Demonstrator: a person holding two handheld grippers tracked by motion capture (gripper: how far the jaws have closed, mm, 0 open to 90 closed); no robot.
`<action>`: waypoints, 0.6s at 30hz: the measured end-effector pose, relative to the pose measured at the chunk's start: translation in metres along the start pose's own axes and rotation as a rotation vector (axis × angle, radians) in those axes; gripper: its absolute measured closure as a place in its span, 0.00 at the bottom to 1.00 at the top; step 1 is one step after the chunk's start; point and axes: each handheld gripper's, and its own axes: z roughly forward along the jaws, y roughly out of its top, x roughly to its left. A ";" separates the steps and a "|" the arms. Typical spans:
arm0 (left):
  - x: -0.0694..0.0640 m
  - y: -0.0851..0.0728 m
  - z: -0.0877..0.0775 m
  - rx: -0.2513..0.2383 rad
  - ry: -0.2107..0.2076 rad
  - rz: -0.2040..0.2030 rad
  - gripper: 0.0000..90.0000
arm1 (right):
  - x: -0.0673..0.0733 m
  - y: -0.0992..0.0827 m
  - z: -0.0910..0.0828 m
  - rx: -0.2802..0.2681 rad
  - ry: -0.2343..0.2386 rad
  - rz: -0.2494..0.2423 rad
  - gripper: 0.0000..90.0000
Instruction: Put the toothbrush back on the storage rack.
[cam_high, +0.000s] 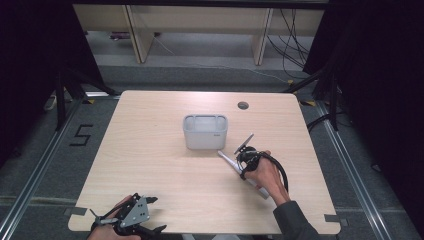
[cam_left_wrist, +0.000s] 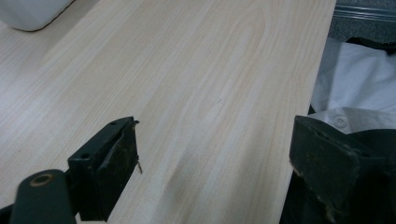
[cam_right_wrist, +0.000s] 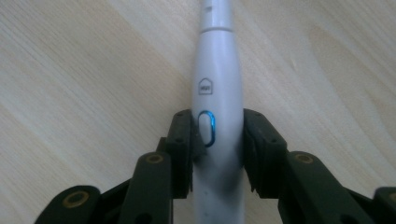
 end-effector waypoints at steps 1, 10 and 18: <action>0.000 0.000 -0.001 0.007 -0.003 0.001 0.16 | -0.001 0.000 0.000 0.004 0.000 0.011 0.74; 0.000 0.000 0.000 0.001 -0.011 -0.006 0.16 | -0.002 -0.004 -0.002 0.028 -0.005 -0.034 0.74; 0.000 0.000 0.000 0.002 -0.001 0.001 0.16 | 0.000 -0.007 -0.004 0.026 -0.013 -0.050 0.74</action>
